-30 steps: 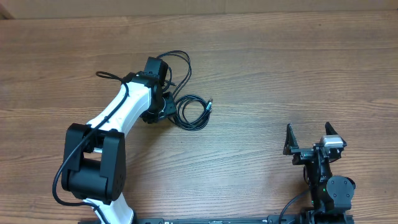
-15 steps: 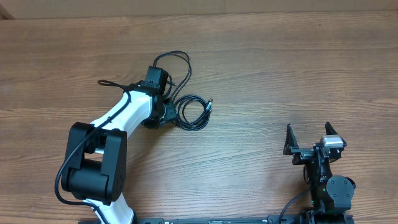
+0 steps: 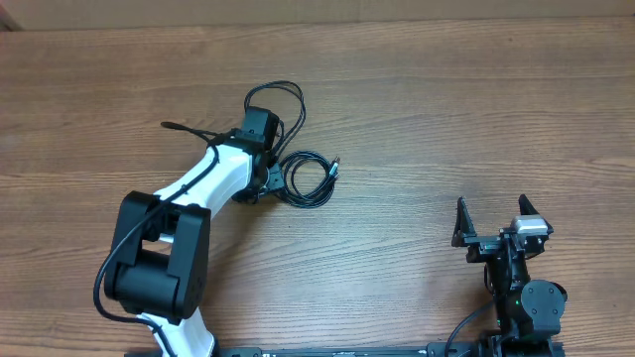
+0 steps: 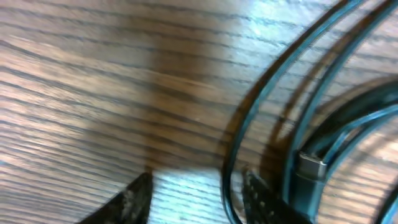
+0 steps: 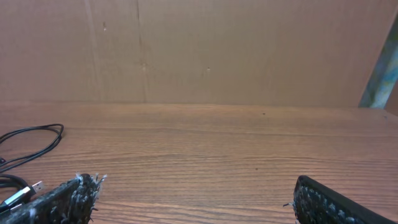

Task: Untangle cables

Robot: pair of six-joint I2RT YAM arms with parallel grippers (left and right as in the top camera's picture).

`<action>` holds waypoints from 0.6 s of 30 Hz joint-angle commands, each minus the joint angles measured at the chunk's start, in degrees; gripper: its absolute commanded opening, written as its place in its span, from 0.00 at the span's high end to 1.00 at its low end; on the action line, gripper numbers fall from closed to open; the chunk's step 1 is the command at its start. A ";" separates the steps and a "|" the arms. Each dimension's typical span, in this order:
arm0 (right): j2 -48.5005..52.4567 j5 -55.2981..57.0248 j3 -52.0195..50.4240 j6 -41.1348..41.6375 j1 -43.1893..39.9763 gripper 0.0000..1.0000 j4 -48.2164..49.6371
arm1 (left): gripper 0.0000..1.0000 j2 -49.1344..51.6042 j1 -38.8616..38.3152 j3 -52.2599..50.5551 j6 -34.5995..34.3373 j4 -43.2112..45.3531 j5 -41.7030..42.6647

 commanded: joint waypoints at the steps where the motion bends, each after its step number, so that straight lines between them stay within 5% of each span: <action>1: -0.42 0.09 -0.59 0.17 0.26 0.00 0.35 | 0.63 7.74 0.61 -3.43 0.26 -1.75 -4.24; 5: -0.42 0.09 -0.59 0.17 0.26 0.00 0.33 | 0.75 7.80 0.72 -2.89 0.31 -2.84 -4.20; 8: -0.42 0.09 -0.59 0.17 0.26 0.00 0.35 | 0.96 7.80 0.70 -2.16 0.28 -3.89 -3.48; 18: -0.42 0.09 -0.59 0.17 0.26 0.00 0.33 | 0.96 7.34 0.76 14.75 0.31 -20.70 -0.72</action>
